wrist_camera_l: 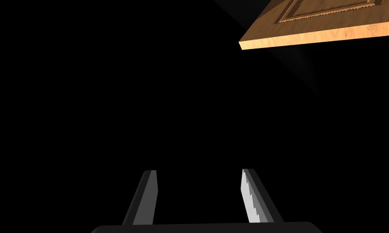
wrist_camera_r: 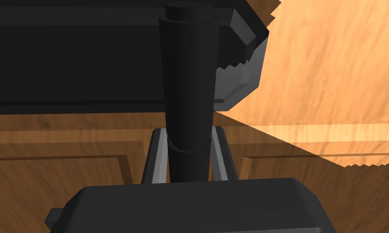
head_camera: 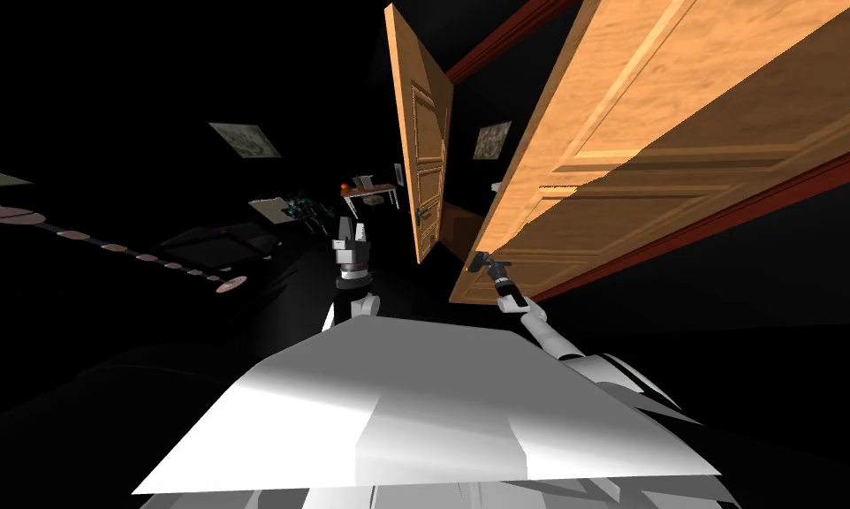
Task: Pull the door open
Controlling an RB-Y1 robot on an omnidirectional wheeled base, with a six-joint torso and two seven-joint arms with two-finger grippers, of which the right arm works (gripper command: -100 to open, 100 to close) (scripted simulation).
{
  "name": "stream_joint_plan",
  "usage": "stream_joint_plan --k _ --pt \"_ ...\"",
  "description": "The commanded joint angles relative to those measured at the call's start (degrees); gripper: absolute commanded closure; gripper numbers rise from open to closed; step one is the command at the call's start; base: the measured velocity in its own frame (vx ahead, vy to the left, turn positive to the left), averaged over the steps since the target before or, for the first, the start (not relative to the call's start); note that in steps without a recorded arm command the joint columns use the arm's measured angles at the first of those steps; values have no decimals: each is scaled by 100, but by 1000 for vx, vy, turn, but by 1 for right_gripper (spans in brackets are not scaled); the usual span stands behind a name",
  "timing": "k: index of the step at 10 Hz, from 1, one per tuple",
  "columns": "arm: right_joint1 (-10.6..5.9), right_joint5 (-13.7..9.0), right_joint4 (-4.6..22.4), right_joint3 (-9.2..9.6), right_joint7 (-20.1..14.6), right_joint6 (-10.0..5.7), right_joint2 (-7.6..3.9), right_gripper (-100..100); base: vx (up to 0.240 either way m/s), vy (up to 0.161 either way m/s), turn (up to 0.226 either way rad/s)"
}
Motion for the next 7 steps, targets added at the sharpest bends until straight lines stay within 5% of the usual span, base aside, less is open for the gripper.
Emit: stream_joint_plan --k 1,5,7 --pt "116 10 -223 74 -92 12 -129 100 -16 -5 -64" --pt "404 143 -718 604 -500 -162 -467 100 5 -23 -159" --pt "387 162 -666 656 -522 -210 -440 100 7 -11 -48"
